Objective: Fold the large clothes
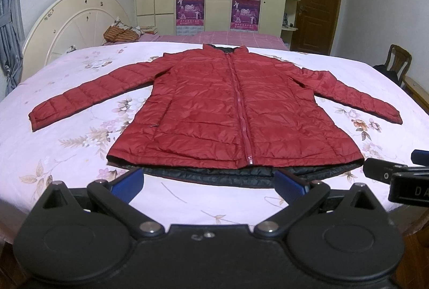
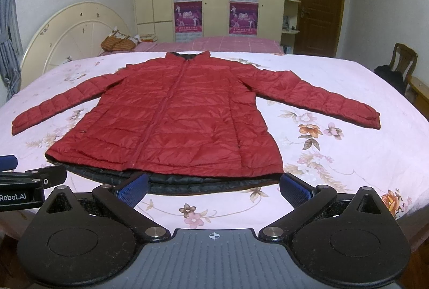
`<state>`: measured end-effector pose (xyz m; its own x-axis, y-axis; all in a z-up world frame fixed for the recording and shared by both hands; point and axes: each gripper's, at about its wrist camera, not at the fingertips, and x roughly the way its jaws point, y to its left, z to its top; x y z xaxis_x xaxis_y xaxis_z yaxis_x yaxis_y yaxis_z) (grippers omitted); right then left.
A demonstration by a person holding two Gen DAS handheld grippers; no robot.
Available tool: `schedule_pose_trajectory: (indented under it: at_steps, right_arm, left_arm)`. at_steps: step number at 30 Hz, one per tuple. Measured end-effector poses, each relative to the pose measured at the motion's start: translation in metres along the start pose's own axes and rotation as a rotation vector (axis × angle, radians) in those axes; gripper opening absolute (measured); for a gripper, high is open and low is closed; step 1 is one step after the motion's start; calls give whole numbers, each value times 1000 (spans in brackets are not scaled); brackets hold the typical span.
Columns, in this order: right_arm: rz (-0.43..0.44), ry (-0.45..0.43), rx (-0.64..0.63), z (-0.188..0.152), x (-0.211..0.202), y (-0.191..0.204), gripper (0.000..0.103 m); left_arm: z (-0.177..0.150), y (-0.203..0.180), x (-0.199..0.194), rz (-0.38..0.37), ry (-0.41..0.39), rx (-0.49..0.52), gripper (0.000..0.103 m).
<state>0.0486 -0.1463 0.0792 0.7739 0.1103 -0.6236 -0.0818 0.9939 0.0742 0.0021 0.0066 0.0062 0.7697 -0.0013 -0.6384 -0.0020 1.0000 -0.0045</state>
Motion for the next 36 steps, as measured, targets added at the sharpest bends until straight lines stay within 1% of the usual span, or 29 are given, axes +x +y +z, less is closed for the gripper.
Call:
schedule_pose_trajectory:
  at_steps: [7,13,17,22,24,27,29,32,36]
  right_arm:
    - [-6,-2,1,4,5,2,103]
    - [-37,-10,18,22,28,-3,103]
    - [-60,-9,45,38,53,-14,103]
    - [-80,10,85,59,93,-29,103]
    - [-92,20,96,67,109,-34,103]
    - [-120,32,103,80,136,-41,103]
    - [-145,35,118,88,152,-46,103]
    - [-180,36,147,101,173,-55,103]
    - [-222,24,175,116,190,-68,103]
  left_arm:
    - [4,8,4,-3,-3,0,103]
    - [22,14,28,-33,-3,-9,103]
    - [37,18,52,-31,1,-12,103]
    - [58,26,90,-96,11,-46,103]
    - [68,28,106,-125,13,-46,103]
    - [84,27,130,-147,3,-39,103]
    - [91,28,143,-156,11,-30,103]
    - [103,32,163,-195,42,-26,103]
    - [116,36,188,-180,61,-27,103]
